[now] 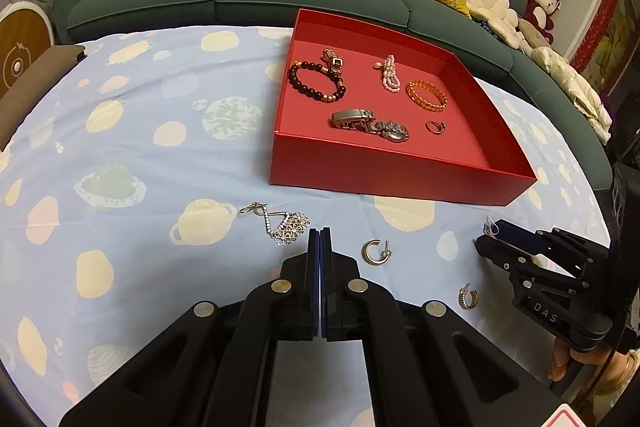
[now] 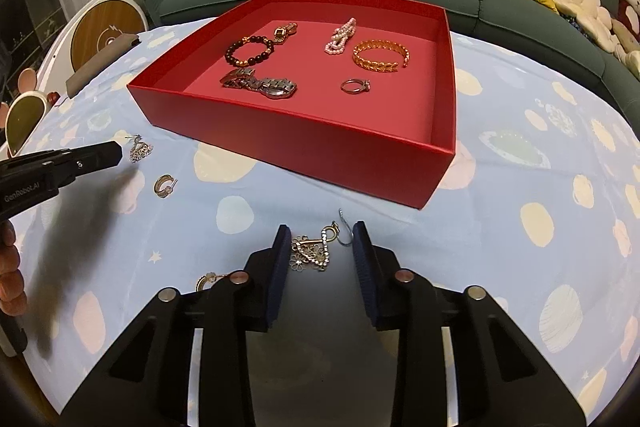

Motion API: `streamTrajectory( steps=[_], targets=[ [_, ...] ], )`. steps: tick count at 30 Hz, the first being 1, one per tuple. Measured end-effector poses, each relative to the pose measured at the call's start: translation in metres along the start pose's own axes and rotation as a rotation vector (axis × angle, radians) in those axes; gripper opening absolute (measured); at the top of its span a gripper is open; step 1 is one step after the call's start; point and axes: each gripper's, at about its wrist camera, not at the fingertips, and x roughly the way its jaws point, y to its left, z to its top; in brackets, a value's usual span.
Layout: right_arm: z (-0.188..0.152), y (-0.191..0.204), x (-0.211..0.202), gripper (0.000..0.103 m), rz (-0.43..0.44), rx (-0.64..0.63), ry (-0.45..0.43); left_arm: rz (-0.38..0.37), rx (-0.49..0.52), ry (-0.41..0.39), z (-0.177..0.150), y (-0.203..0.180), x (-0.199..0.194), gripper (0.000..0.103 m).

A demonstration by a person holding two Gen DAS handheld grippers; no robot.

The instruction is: Organize jewelry

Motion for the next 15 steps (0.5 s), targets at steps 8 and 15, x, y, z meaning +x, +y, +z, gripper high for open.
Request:
streamTrajectory(
  steps=[8,15],
  targets=[
    [0.002,0.003,0.002,0.018,-0.004,-0.003,0.0,-0.006,-0.051,0.021,0.001,0.011,0.008,0.0],
    [0.003,0.005,0.001,0.018,0.012,0.001,0.003,0.041,-0.049,0.028,0.008,0.007,0.026,0.02]
  ],
)
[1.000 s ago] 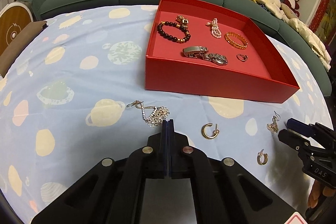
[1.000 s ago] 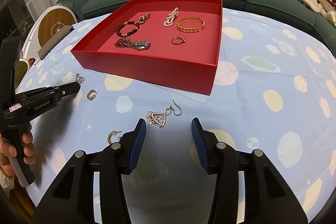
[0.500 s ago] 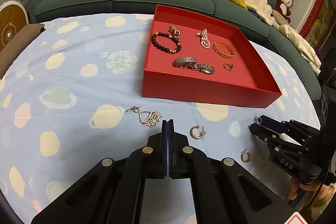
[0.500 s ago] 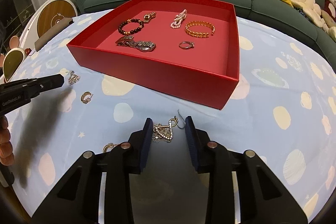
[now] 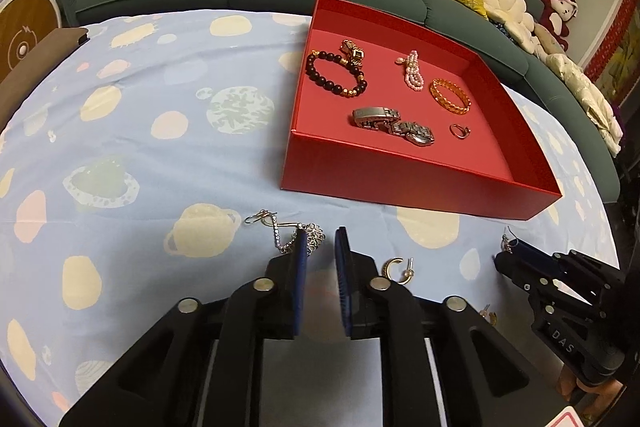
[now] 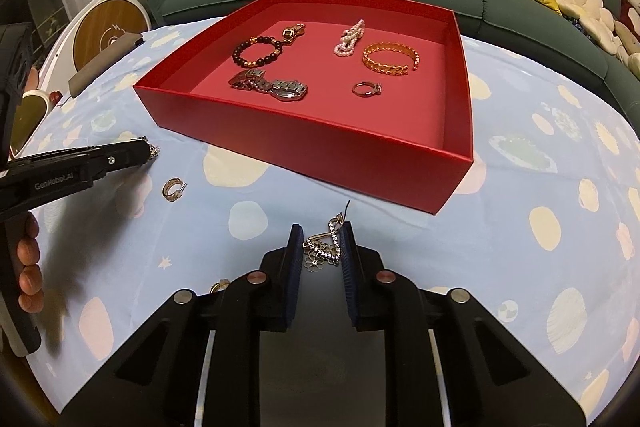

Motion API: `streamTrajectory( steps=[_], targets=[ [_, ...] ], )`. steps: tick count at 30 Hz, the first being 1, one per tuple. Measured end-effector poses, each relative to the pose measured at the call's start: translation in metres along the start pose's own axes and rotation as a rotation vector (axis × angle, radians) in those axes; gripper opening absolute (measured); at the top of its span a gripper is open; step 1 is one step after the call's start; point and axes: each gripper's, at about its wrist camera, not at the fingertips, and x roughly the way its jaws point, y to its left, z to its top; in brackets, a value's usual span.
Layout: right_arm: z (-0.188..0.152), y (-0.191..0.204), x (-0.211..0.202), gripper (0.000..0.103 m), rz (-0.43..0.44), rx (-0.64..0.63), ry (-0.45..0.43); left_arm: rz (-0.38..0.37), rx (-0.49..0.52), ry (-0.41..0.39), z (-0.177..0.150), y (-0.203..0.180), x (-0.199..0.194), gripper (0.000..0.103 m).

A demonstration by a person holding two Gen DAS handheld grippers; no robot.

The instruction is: Organize jewelry

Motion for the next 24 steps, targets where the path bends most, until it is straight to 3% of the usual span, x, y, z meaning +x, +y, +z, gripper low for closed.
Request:
streamTrajectory(
  steps=[5,8,10,15,17,18,19,24],
  targets=[
    [-0.001,-0.003,-0.001,0.018,0.013,0.007,0.002,0.128,0.054,-0.054,0.0,-0.008,0.001,0.024],
    [-0.001,-0.004,-0.001,0.018,0.018,0.011,0.002,0.138,0.056,-0.094,0.002,-0.008,-0.008,0.025],
    [-0.002,-0.005,-0.001,0.018,0.02,0.013,0.002,0.15,0.058,-0.095,0.002,-0.007,-0.008,0.038],
    [-0.002,-0.006,-0.002,0.018,0.026,0.019,0.003,0.187,0.063,-0.074,-0.001,-0.004,0.008,0.039],
    [-0.001,-0.006,-0.004,0.018,0.028,0.021,0.0,0.191,0.086,-0.072,-0.002,-0.007,0.009,0.034],
    [-0.001,-0.007,-0.004,0.018,0.03,0.022,-0.001,0.193,0.09,-0.076,-0.001,-0.008,0.01,0.02],
    [-0.001,-0.006,-0.005,0.018,0.031,0.021,-0.002,0.183,0.091,-0.075,-0.001,-0.008,0.01,0.017],
    [-0.001,-0.008,-0.008,0.017,0.033,0.026,-0.006,0.148,0.084,-0.065,-0.001,-0.008,0.008,0.016]
  ],
)
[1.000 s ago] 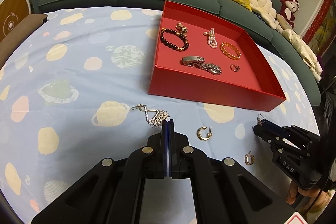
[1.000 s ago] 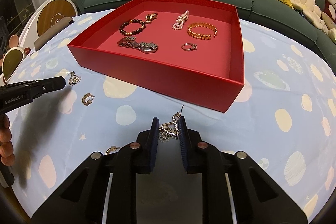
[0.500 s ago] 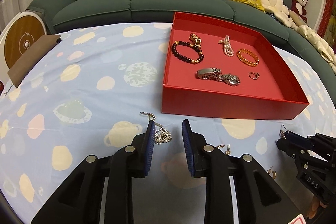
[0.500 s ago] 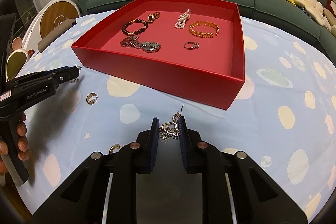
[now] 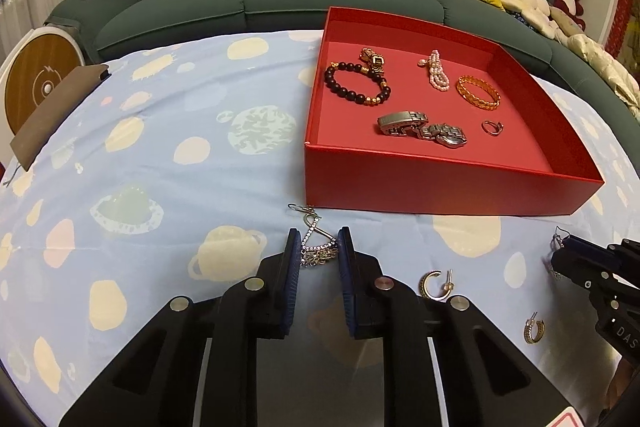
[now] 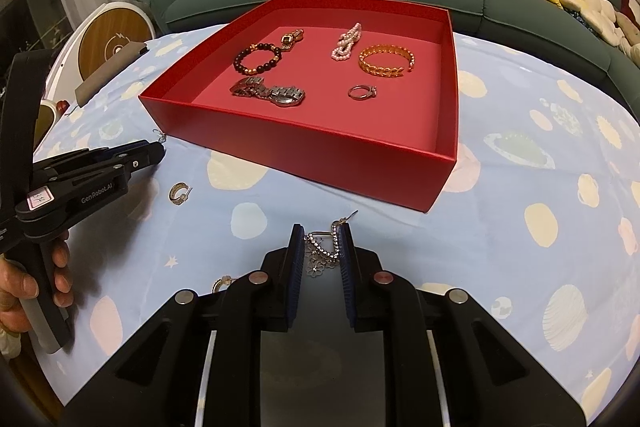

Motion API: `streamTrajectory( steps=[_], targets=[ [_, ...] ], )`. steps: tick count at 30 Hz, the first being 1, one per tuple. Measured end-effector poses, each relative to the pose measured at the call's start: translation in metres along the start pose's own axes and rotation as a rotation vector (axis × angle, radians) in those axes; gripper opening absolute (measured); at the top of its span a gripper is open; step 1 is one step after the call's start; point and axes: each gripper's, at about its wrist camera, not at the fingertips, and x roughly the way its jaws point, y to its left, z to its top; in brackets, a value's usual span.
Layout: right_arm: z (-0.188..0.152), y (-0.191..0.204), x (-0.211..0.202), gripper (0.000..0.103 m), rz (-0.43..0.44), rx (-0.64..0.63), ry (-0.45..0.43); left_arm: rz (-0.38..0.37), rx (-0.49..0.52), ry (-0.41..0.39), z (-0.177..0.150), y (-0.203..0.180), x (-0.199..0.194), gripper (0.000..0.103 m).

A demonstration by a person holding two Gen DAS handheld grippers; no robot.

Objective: Organize jewelry
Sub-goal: 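Carry the rhinestone earring into the red box and open the right tool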

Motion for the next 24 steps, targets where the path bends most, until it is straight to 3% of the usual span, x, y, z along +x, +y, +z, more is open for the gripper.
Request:
streamTrajectory(
  steps=[5,16,24],
  targets=[
    [0.002,0.0,-0.005,0.017,0.003,0.006,-0.014,-0.059,-0.027,0.005,0.0,0.003,-0.011,0.015],
    [0.023,0.015,-0.037,0.016,0.042,-0.002,-0.113,-0.143,-0.038,-0.066,0.013,-0.006,-0.063,0.016],
    [0.057,0.019,-0.067,0.016,0.063,0.041,-0.22,-0.18,-0.026,-0.139,0.051,-0.018,-0.094,0.016]
  ],
)
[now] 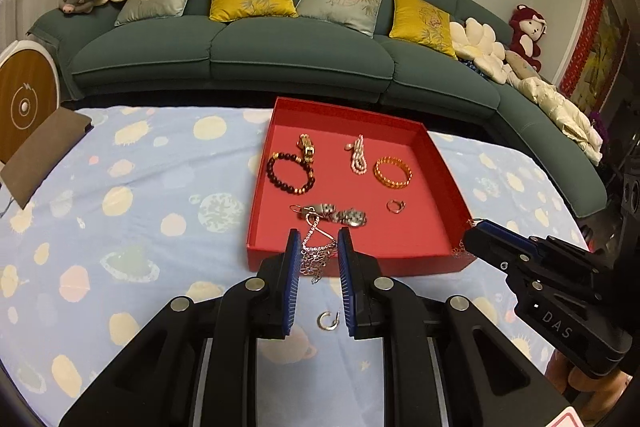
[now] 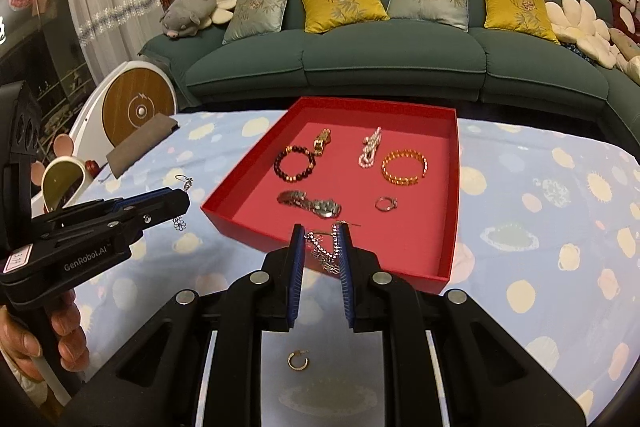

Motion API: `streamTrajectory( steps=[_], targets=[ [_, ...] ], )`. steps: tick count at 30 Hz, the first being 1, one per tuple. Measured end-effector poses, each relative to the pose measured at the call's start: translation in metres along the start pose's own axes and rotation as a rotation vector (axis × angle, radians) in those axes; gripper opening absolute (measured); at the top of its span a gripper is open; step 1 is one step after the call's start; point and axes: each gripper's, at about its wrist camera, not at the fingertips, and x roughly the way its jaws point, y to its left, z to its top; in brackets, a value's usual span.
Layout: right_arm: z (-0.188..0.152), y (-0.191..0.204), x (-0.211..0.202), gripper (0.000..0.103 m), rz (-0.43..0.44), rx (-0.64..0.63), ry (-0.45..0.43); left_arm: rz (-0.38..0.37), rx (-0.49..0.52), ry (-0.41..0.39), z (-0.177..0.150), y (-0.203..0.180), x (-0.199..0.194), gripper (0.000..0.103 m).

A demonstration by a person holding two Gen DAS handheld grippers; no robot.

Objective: Organize jewelry
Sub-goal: 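Carry the rhinestone earring into the red box and open the right tool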

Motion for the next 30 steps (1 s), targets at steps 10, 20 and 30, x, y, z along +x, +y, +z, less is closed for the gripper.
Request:
streamTrajectory(
  steps=[10,20,30],
  targets=[
    [0.05,-0.036,0.01,0.016,-0.039,0.157,-0.085,-0.029,0.042,-0.034,0.064,-0.02,0.026,0.016],
    [0.056,-0.052,0.045,0.016,-0.083,0.199,-0.021,-0.009,0.049,0.032,0.083,-0.032,0.092,0.016],
    [0.049,-0.064,0.064,0.016,-0.109,0.227,0.011,0.01,0.014,0.071,0.084,-0.029,0.124,0.016]
  ],
)
